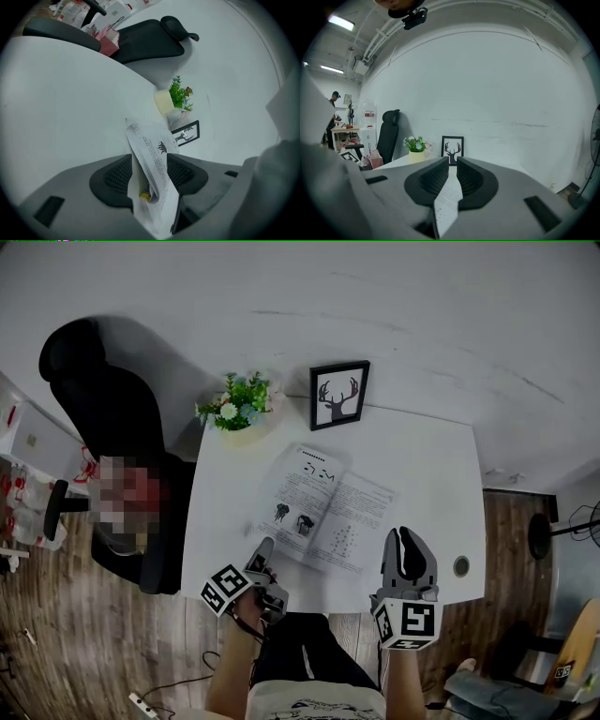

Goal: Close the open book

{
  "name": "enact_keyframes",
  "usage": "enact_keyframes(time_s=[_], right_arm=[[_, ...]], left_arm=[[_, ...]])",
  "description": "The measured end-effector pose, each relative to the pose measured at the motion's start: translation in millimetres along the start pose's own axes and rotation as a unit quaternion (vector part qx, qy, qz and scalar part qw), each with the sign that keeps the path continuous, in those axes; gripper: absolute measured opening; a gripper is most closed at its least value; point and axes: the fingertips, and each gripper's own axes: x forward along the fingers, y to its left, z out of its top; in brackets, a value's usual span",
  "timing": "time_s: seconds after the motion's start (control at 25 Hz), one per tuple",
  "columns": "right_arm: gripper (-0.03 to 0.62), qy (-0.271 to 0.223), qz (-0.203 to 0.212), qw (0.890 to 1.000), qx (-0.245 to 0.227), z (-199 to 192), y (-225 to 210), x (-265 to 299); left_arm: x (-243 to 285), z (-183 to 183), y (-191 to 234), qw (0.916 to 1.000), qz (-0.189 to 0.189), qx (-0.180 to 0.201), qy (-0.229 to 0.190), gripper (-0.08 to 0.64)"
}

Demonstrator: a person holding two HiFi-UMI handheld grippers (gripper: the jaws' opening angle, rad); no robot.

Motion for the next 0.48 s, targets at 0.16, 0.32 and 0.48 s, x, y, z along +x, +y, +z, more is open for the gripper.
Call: enact_keyframes(time_s=[0.16, 0.32, 0.48], right_arm=[[0.048, 0.004, -0.003, 1.000, 0.000, -2.0, -2.1, 2.2], [0.048, 0.007, -0.003, 1.000, -0.001, -3.7, -1.6, 3.7], [0.048, 0.010, -0.002, 1.000, -0.002, -4.9, -1.3, 7.3]], left_arm=[[6.4, -0.5, 1.0, 1.0000, 0.001, -0.003, 0.004, 0.245], [10.4, 1.1, 2.8, 0.9999, -0.003, -0.016, 0.002, 0.232], [14.5, 6.6, 6.7, 0.9996, 0.002, -0.026, -0.003, 0.200]])
